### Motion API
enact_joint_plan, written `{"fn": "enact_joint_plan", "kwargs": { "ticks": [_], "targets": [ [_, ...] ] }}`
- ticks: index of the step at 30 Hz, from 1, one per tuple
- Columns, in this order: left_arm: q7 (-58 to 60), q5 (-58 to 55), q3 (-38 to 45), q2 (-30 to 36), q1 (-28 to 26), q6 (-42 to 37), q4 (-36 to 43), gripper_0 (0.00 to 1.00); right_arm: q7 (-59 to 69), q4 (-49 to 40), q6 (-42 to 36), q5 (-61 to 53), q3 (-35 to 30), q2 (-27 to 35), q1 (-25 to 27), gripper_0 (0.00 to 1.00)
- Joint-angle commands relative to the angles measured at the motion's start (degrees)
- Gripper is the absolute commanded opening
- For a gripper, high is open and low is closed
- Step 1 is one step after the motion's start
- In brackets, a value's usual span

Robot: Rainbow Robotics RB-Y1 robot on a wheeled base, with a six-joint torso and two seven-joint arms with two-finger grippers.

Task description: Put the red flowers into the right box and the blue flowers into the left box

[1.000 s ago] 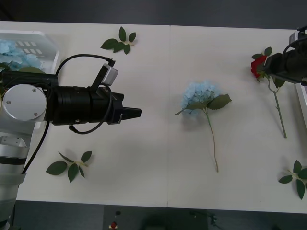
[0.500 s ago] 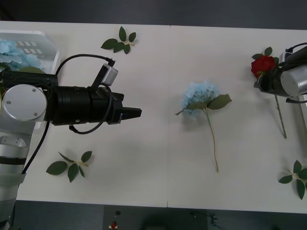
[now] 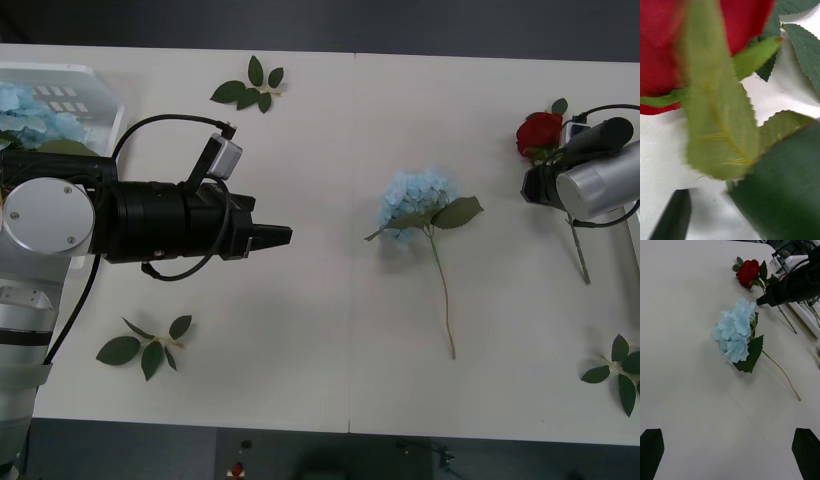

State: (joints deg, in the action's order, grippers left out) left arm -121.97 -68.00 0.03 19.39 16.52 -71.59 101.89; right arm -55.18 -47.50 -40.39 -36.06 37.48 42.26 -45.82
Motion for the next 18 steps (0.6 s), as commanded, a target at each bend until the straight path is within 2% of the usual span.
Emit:
{"fn": "enact_joint_plan", "kwargs": {
  "ticks": [1, 9, 13, 18],
  "targets": [
    [-2.05, -0.29, 1.11, 0.82, -0.97, 0.84, 0.94, 1.00, 2.35, -0.05, -0.04, -0.59, -0.66, 0.54, -1.64, 0.00],
    [-2.05, -0.29, 1.11, 0.82, -0.97, 0.84, 0.94, 1.00, 1.39, -2.16, -0.57, -9.38, -2.24, 4.14, -1.73, 0.00],
    [-2.05, -0.29, 1.11, 0.82, -1.14, 0.93, 0.94, 1.00, 0.60, -6.29, -3.65, -15.62, -2.68, 9.59, -1.73, 0.00],
    [-2.05, -0.37, 1.11, 0.82, -1.41, 1.37, 0.94, 1.00, -3.45, -13.32, -9.62, -23.62, -2.68, 19.53, -1.73, 0.00]
  ]
}}
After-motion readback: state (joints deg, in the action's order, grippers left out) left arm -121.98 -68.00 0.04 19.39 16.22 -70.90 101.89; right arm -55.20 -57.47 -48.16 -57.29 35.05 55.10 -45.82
